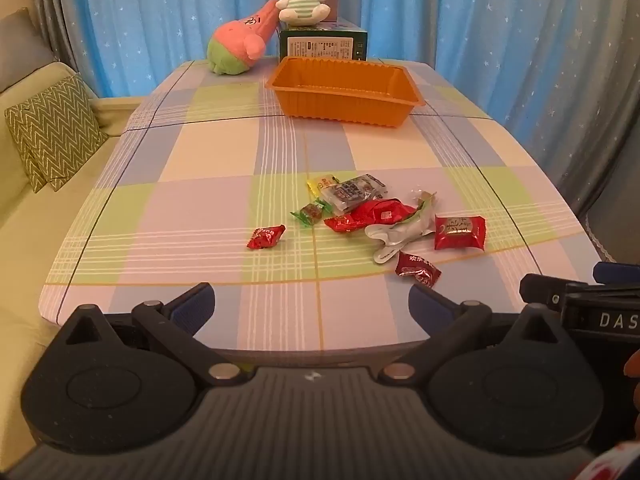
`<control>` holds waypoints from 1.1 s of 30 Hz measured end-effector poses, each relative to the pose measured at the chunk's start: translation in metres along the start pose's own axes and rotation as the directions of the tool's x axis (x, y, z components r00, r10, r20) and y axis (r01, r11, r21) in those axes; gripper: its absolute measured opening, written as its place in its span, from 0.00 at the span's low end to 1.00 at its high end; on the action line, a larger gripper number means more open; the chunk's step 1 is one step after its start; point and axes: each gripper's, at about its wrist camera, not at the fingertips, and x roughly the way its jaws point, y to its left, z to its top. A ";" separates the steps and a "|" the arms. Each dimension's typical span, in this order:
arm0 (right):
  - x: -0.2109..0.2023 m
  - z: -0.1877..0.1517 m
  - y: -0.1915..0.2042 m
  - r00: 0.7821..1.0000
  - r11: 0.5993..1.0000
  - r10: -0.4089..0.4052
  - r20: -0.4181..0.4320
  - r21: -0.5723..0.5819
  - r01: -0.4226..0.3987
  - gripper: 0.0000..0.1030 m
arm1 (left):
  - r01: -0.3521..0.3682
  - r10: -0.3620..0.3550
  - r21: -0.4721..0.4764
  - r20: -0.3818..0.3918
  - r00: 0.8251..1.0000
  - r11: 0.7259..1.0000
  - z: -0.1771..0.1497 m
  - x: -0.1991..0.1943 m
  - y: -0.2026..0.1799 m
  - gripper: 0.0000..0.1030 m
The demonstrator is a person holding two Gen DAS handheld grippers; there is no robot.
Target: Organize snacks
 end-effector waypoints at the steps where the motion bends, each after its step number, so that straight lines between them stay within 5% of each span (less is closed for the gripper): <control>1: 0.000 -0.001 0.000 1.000 1.000 0.001 -0.001 -0.002 -0.001 1.00 | 0.001 -0.001 -0.001 -0.001 1.000 1.000 0.000 0.000 0.000 0.99; 33: -0.003 0.005 0.002 1.000 1.000 -0.010 0.012 -0.014 0.010 1.00 | 0.026 -0.026 -0.029 0.004 1.000 0.999 0.005 -0.005 -0.002 0.99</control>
